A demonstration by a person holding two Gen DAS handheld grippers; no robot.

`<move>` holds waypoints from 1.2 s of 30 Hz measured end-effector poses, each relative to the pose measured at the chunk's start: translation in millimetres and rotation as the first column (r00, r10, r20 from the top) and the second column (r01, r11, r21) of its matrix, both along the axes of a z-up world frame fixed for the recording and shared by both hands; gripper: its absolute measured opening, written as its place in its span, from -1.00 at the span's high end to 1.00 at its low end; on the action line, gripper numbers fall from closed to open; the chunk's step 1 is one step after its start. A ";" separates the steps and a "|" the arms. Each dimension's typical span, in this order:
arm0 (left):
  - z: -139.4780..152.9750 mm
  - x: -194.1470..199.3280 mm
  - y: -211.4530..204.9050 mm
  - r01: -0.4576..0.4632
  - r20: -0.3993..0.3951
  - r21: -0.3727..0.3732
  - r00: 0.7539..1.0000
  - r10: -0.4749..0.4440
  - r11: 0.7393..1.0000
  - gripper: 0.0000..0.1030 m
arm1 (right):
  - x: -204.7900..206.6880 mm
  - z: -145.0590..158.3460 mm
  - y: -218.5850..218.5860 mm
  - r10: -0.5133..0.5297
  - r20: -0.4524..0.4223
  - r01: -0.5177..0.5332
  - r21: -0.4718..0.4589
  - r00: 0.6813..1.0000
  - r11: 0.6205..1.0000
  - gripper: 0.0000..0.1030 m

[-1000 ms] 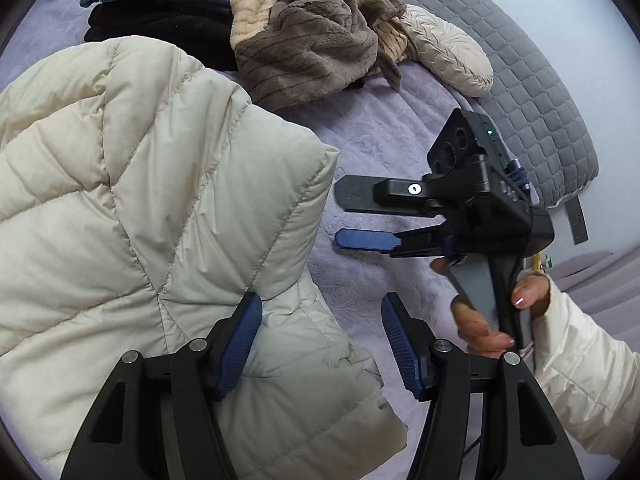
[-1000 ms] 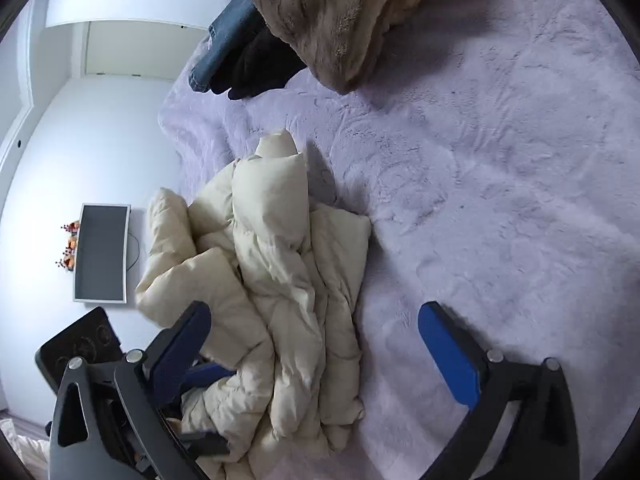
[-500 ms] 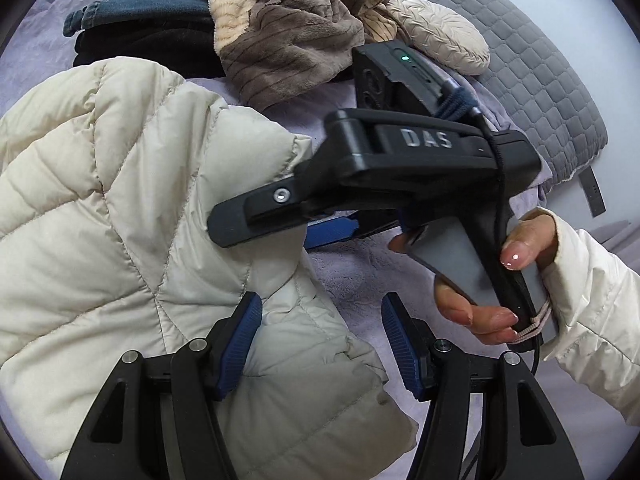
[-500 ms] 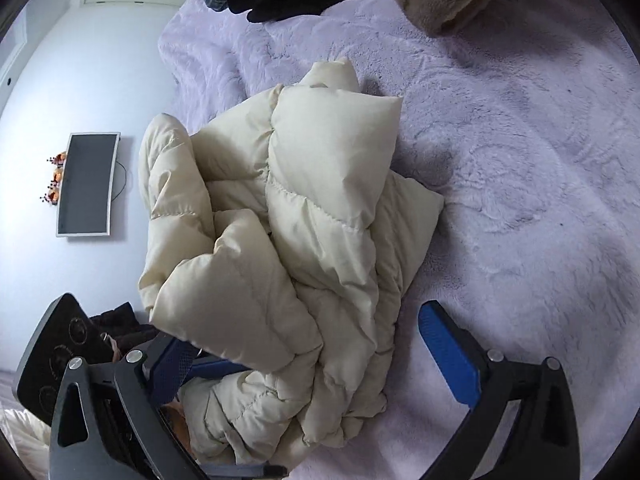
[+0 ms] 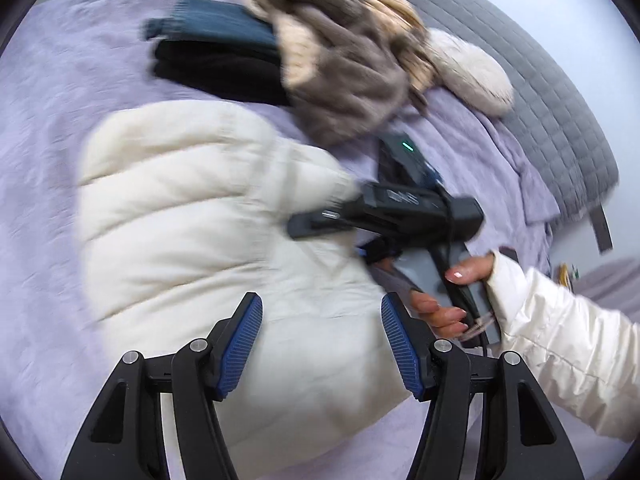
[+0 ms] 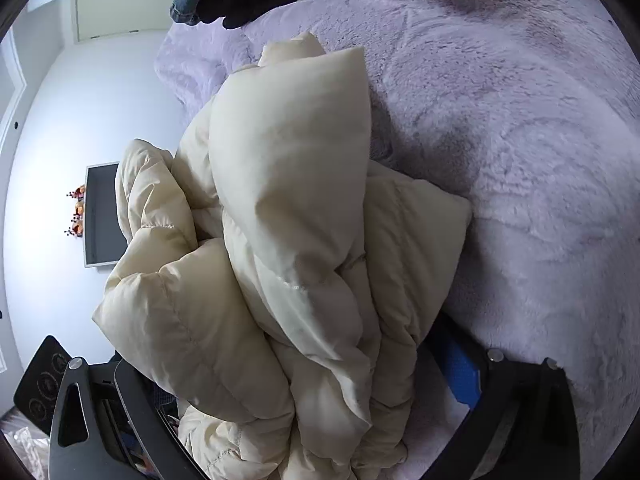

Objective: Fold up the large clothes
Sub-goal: 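Open both grippers and withdraw them from the bundled jacket, then grasp the bundled cream jacket with the left gripper while the right gripper grasps its other end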

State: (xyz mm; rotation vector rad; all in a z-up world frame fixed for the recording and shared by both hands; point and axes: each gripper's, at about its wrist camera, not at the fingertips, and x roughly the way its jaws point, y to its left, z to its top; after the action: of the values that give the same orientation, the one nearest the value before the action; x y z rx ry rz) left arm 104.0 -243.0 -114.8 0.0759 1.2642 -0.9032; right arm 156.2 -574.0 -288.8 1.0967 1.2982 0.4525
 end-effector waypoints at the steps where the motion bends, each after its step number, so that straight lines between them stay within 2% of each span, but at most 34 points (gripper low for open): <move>1: 2.8 8.9 15.8 -0.050 -0.003 0.010 0.999 0.050 0.999 -0.38 | -0.8 -0.3 -0.3 0.000 0.002 0.000 -0.002 1.000 1.000 -1.00; 3: 6.7 24.6 46.8 -0.153 0.008 0.026 0.988 0.153 0.988 -0.74 | -3.6 0.4 -1.8 -0.003 0.007 0.003 -0.004 1.000 1.000 -1.00; 5: 5.2 39.4 74.0 -0.233 0.015 0.058 0.972 0.233 0.971 -0.74 | -10.3 2.0 -2.2 -0.002 0.011 0.002 -0.006 1.000 1.000 -1.00; 8: -7.8 60.5 102.9 -0.309 -0.022 0.076 0.950 0.311 0.948 -0.74 | -25.5 6.8 -12.1 -0.002 0.011 0.002 -0.010 1.000 1.000 -1.00; 11: -32.0 75.3 114.4 -0.314 -0.073 0.094 0.944 0.321 0.945 -0.74 | -26.1 9.0 -11.6 -0.003 0.011 0.003 -0.016 1.000 1.000 -1.00; 16: -69.9 89.2 107.1 -0.275 -0.173 0.046 0.944 0.279 0.960 -0.74 | -36.6 15.9 -14.7 -0.002 0.017 0.003 -0.023 1.000 1.000 -1.00; 20: -84.7 94.8 98.9 -0.262 -0.224 -0.022 0.942 0.250 0.965 -0.74 | -37.0 17.7 -14.0 -0.005 0.021 0.005 -0.026 1.000 1.000 -1.00; 24: -93.3 94.4 85.3 -0.233 -0.248 -0.056 0.945 0.213 0.971 -0.74 | -39.9 19.6 -11.4 -0.005 0.022 0.005 -0.034 1.000 0.999 -1.00; 27: -98.2 92.6 68.3 -0.219 -0.250 -0.058 0.948 0.198 0.974 -0.74 | -42.1 22.7 -7.9 -0.008 0.015 0.008 -0.047 1.000 0.999 -1.00; 28: -99.6 91.6 63.0 -0.217 -0.244 -0.054 0.949 0.198 0.975 -0.81 | -42.6 23.7 -6.8 -0.010 0.012 0.010 -0.052 1.000 0.999 -1.00; 36: -102.1 84.6 37.1 -0.233 -0.181 0.029 0.955 0.234 0.972 -0.85 | -48.9 35.5 -0.3 -0.040 -0.023 0.038 -0.100 0.999 0.994 -1.00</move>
State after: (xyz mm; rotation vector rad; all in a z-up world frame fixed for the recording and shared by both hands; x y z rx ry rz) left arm 188.6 -205.9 -216.9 -0.1519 1.4143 -0.7119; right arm 107.3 -574.3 -253.3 1.0451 1.3051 0.3420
